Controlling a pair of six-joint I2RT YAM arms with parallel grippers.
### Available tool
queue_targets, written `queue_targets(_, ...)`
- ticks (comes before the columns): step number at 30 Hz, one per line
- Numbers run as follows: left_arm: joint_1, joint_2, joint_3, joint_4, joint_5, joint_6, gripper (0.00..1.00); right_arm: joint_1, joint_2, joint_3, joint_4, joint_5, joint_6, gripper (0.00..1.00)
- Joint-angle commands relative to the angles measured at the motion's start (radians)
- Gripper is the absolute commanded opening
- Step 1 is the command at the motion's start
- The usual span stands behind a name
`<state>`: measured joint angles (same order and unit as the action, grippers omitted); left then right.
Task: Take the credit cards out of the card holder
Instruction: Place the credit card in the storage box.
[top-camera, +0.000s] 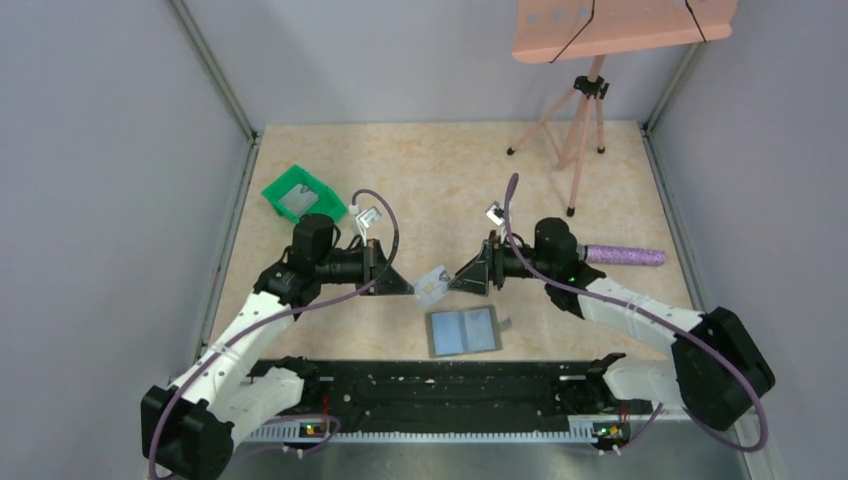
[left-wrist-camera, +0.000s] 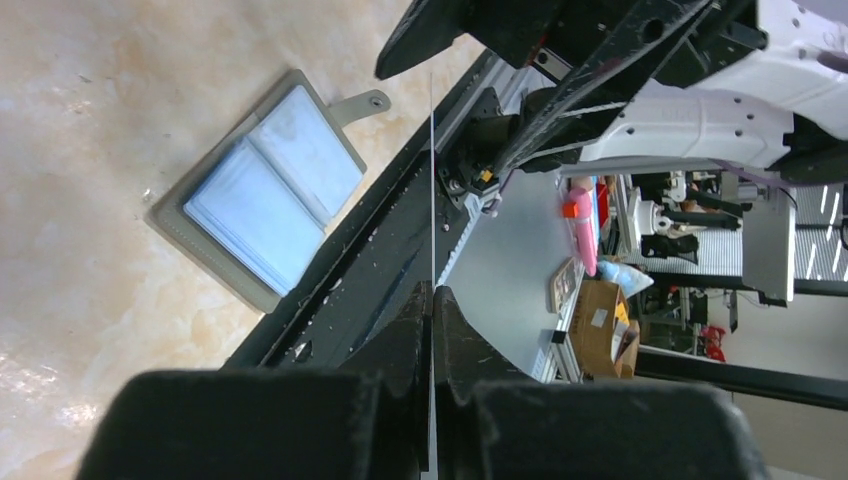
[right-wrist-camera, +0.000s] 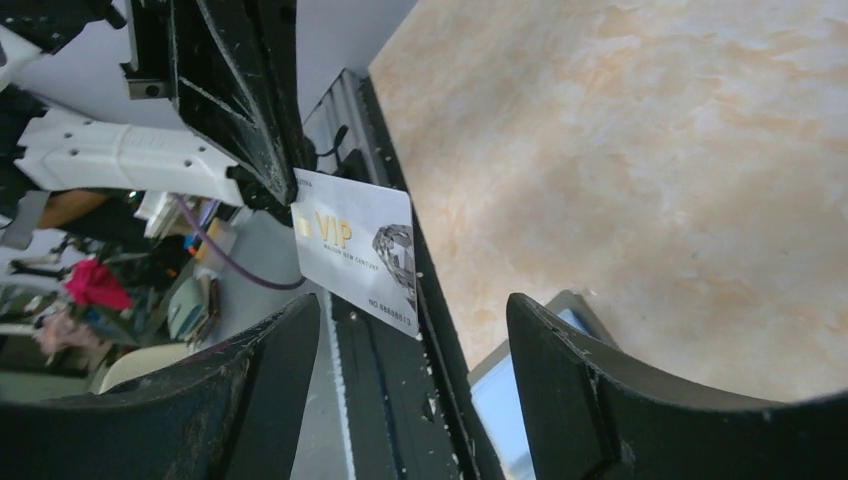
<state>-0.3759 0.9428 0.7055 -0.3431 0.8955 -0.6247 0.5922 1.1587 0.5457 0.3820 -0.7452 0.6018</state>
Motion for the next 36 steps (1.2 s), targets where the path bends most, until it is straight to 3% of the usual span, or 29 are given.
queue_targets(1, -0.003, -0.018, -0.002, 0.065, 0.08, 0.011, 0.0, -0.005, 0.09, 0.022, 0.282, -0.204, 0.095, 0.67)
queue_targets(7, -0.003, -0.024, 0.0, 0.064, 0.094, 0.017, 0.0, -0.004, 0.145, -0.009, 0.392, -0.234, 0.169, 0.59)
queue_targets(10, -0.003, -0.016, 0.003, 0.06, 0.103, 0.016, 0.0, -0.004, 0.163, -0.033, 0.521, -0.247, 0.265, 0.39)
queue_targets(13, -0.003, -0.015, 0.013, 0.049, 0.095, 0.013, 0.0, -0.005, 0.176, -0.046, 0.6, -0.241, 0.336, 0.06)
queue_targets(14, -0.003, -0.017, 0.021, 0.043, 0.084, 0.013, 0.02, -0.005, 0.179, -0.055, 0.634, -0.234, 0.369, 0.0)
queue_targets(18, -0.002, -0.042, 0.034, 0.035, 0.004, -0.006, 0.36, -0.006, 0.161, -0.104, 0.769, -0.16, 0.489, 0.0)
queue_targets(20, -0.002, -0.073, 0.025, 0.076, -0.042, -0.035, 0.45, -0.005, 0.138, -0.121, 0.756, -0.084, 0.513, 0.0)
queue_targets(29, -0.005, -0.122, -0.116, 0.419, -0.083, -0.265, 0.46, -0.005, 0.062, -0.193, 0.791, 0.072, 0.615, 0.0)
queue_targets(36, -0.013, -0.114, -0.138, 0.466, -0.076, -0.276, 0.45, -0.005, 0.055, -0.221, 0.844, 0.106, 0.666, 0.0)
